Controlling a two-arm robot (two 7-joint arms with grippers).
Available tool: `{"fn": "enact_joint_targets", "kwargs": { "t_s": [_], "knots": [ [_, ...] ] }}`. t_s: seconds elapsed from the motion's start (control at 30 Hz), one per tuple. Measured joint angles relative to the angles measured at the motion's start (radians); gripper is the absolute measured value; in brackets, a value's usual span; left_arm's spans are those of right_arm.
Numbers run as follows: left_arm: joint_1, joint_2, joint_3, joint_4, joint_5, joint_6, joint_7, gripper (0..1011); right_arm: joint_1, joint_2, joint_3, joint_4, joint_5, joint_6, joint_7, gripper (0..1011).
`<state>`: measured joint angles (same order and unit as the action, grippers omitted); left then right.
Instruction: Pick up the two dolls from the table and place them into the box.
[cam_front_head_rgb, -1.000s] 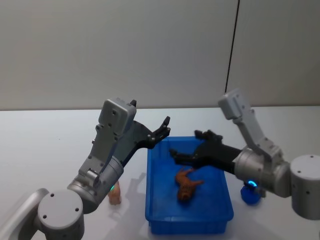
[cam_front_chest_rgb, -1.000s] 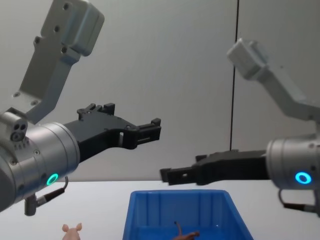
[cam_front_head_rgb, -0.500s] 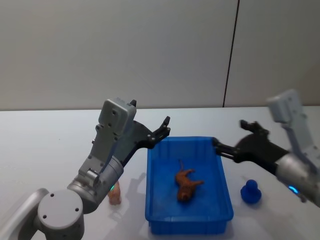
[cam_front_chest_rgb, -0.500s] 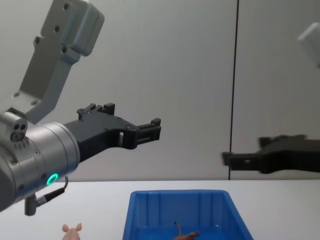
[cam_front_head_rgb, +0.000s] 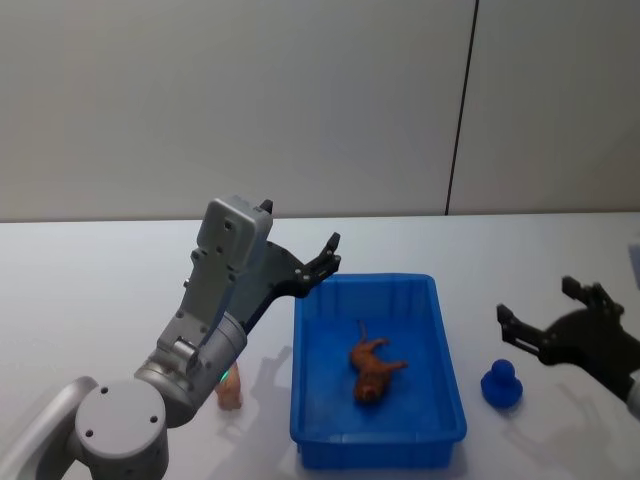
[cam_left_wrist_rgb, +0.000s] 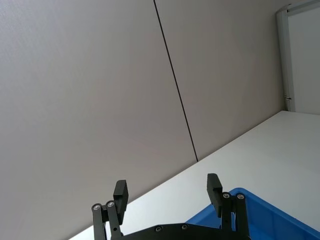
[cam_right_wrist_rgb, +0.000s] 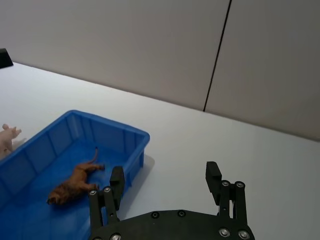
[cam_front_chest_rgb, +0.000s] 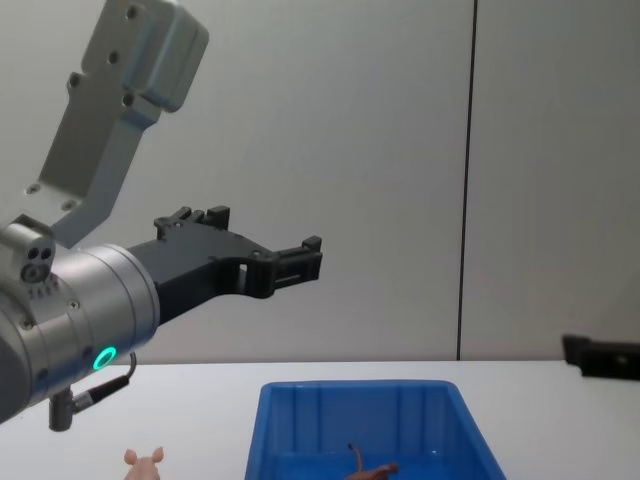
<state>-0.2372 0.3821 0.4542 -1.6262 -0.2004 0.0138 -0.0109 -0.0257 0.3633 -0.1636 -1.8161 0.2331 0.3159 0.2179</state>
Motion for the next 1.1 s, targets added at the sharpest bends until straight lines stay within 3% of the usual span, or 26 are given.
{"fn": "enact_joint_targets", "kwargs": {
  "t_s": [0.2,0.5,0.73,1.1],
  "knots": [
    [0.000,0.000,0.000,0.000,0.000,0.000,0.000,1001,-0.051,0.018,0.014,-0.023,0.043,0.032,-0.034,1001],
    [0.000,0.000,0.000,0.000,0.000,0.000,0.000,1001,-0.072,0.020,0.019,-0.007,0.066,0.080,-0.067,1001],
    [0.000,0.000,0.000,0.000,0.000,0.000,0.000,1001,-0.050,0.007,0.013,0.039,0.058,0.106,-0.070,1001],
    [0.000,0.000,0.000,0.000,0.000,0.000,0.000,1001,0.016,-0.028,-0.012,0.139,0.017,0.127,-0.026,1001]
  ]
}}
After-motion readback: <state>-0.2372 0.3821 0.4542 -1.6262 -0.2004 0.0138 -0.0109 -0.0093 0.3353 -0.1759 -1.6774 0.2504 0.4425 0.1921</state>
